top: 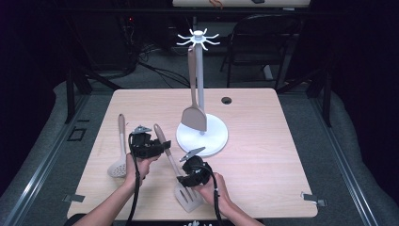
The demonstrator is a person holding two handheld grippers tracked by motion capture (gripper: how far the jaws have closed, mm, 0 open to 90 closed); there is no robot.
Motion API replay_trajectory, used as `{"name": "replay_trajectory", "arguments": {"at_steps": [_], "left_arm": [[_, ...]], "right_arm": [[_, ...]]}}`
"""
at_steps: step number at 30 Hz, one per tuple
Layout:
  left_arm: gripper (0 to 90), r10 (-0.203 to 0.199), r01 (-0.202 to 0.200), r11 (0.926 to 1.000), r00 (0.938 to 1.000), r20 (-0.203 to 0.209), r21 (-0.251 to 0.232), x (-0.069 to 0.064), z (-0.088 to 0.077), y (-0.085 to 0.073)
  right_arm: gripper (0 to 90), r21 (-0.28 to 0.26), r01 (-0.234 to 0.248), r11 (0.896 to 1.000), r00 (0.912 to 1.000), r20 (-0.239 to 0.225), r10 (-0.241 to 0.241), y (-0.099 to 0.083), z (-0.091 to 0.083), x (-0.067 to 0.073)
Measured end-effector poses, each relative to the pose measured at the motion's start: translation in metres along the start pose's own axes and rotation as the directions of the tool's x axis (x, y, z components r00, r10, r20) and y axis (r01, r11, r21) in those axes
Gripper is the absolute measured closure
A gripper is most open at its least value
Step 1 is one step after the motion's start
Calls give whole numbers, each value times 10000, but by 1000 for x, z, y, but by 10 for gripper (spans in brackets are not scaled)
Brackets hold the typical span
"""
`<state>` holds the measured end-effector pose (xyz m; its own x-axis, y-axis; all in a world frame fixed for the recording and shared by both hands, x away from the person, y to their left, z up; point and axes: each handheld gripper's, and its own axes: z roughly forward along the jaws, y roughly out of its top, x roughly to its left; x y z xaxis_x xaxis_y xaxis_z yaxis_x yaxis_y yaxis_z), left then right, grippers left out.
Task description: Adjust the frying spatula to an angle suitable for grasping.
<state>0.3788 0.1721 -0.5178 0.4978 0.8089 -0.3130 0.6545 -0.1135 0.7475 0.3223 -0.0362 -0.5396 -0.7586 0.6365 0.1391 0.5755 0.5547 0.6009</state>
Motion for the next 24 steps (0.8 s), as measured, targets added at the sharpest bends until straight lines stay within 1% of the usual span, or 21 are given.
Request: {"name": "replay_trajectory", "arguments": {"at_steps": [2,3,4,5,6,7,9,10,11,12,13,14,15,16,17,19,21,22,23,24], "left_arm": [[576,36,-35,10000,10000,57,-42,-1,-2,0],[580,70,-69,10000,9999,109,-55,-1,-3,0],[580,55,-54,9999,9999,138,-93,-2,-3,0],[582,56,-54,9999,9998,215,-87,-2,-4,1],[582,56,-54,9999,9998,215,-87,-2,-4,1],[582,84,-84,10000,9995,313,-3,-4,-5,2],[584,109,-109,9999,9993,367,-5,-5,-6,3],[589,194,-193,9998,9989,416,-25,-6,-7,3],[592,180,-173,9998,9983,562,-130,-9,-10,4],[596,180,-173,9998,9983,562,-130,-9,-10,4],[600,244,-230,9995,9976,654,-209,-11,-12,4],[603,244,-230,9995,9976,654,-209,-11,-12,4],[606,210,-187,9993,9968,774,-310,-11,-15,4],[609,210,-187,9993,9968,774,-310,-11,-15,4],[612,132,-102,9993,9964,834,-363,-12,-16,4],[616,126,-89,9992,9955,937,-397,-12,-17,4],[619,232,-189,9990,9938,1090,-403,-12,-18,4],[620,232,-189,9990,9938,1090,-403,-12,-18,4],[624,237,-197,9993,9906,1345,-314,-11,-19,4],[628,237,-197,9993,9906,1345,-314,-11,-19,4]], "right_arm": [[572,17,14,10000,10000,36,-14,0,1,0],[572,-6,-149,9999,9998,-118,149,-1,3,-2],[572,-6,-149,9999,9998,-118,149,-1,3,-2],[573,-55,-240,9997,9993,-270,239,-1,4,-3],[575,-80,-221,9997,9991,-358,218,-1,4,-4],[583,-89,-193,9998,9993,-316,190,-1,4,-3],[587,-154,-162,9998,9994,-313,157,-1,4,-3],[613,-168,-139,9998,9990,-424,132,-2,4,-2],[659,-249,-87,9997,9990,-437,76,-2,3,-1],[659,-249,-87,9997,9990,-437,76,-2,3,-1],[679,-294,56,9996,9992,-395,-68,-1,1,1],[688,-304,83,9995,9993,-359,-94,-1,0,2],[698,-358,-24,9994,9991,-429,8,-1,-1,1],[698,-358,-24,9994,9991,-429,8,-1,-1,1],[712,-459,-217,9987,9980,-596,189,-2,-2,-1],[721,-515,-222,9984,9982,-570,193,-1,-4,-1],[731,-566,-195,9982,9984,-545,164,-1,-5,-2],[731,-566,-195,9982,9984,-545,164,-1,-5,-2],[750,-607,-210,9979,9980,-613,172,0,-7,-4],[750,-607,-210,9979,9980,-613,172,0,-7,-4]]}}
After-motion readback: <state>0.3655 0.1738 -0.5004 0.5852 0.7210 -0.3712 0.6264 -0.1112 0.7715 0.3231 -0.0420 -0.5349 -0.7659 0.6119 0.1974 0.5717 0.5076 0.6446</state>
